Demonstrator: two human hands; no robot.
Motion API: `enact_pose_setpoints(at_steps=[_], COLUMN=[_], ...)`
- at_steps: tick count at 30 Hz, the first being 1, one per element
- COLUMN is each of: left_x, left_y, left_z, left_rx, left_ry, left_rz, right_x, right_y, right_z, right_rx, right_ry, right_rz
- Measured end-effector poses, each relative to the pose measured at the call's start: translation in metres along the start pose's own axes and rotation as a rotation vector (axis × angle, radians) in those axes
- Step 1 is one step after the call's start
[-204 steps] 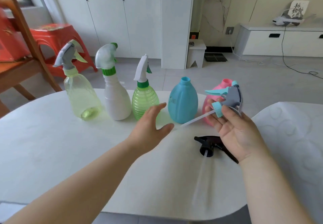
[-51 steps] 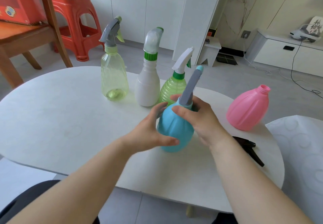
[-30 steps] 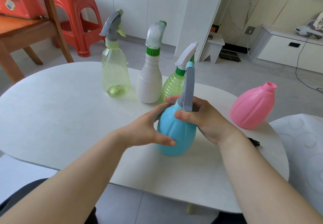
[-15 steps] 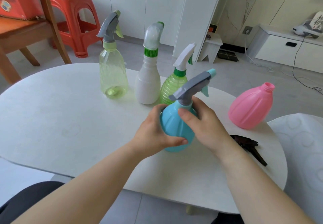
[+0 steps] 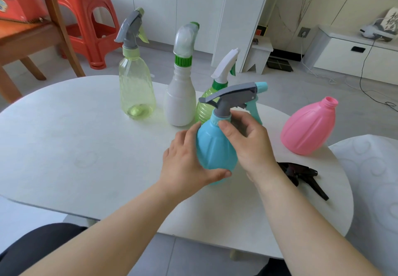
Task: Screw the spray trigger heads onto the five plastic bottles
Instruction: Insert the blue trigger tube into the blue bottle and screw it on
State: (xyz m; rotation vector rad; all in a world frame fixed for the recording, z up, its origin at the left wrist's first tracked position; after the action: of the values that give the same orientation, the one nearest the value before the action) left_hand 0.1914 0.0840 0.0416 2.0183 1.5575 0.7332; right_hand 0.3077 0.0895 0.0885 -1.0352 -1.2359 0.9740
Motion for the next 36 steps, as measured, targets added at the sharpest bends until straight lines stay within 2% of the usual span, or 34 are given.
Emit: enact_pose_setpoints(at_steps=[5,9,11,16,19,21,23,26,28,30,33,36], left_x=[0.010,0.013,0.014,0.010,0.008,0.009,0.011,0.015,0.015,0.014,0.015,0.016], left_y=[-0.009,0.002,0.004,0.001,0.010,0.011,0.004,-0.007,-0.009,-0.006,-0.002,-0.006], left_z=[-0.008,0.006,0.009,0.001,0.000,0.004,0.006,0.007,0.013,0.022,0.028,0.027], left_rx=[-0.230,-0.495,-0.513,-0.263,-0.072,-0.039,-0.191,-0.397,-0.405,-0.430,-0.485,-0.464], left_ry=[-0.178,-0.355,-0.316,0.031,0.098,0.034,-0.091,-0.267,-0.342,-0.369,-0.316,-0.238], left_rz=[0.079,0.097,0.066,-0.109,-0.041,0.017,0.018,0.032,0.067,0.077,0.064,0.016], right_x=[0.002,-0.003,-0.003,0.001,0.002,0.007,0.014,0.017,0.013,0.012,0.014,0.016], right_y=[0.012,0.017,0.015,0.009,0.002,0.000,0.000,-0.003,-0.002,-0.002,-0.003,-0.003], right_z=[0.003,0.013,0.012,-0.002,0.006,0.007,0.007,0.018,0.025,0.030,0.027,0.016], right_rx=[0.219,0.280,0.276,0.058,-0.107,-0.151,-0.185,-0.120,-0.107,-0.161,-0.157,-0.174], right_ry=[-0.174,-0.270,-0.235,-0.023,-0.022,-0.019,-0.055,-0.282,-0.431,-0.477,-0.367,-0.133], right_rz=[0.142,0.199,0.180,0.071,0.059,0.088,0.158,0.236,0.273,0.261,0.233,0.164])
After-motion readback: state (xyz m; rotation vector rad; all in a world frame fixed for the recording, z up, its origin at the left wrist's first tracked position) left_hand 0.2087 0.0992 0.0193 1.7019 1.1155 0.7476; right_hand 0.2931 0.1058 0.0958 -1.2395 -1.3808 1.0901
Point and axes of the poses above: each hand's wrist, its own x-axis towards the middle knuckle, its own z-axis out of the palm, y = z × x, the point moved 9 cm from there along x, towards the middle knuckle, and after that the axes turned 10 degrees about x, right-handed, at the moved point
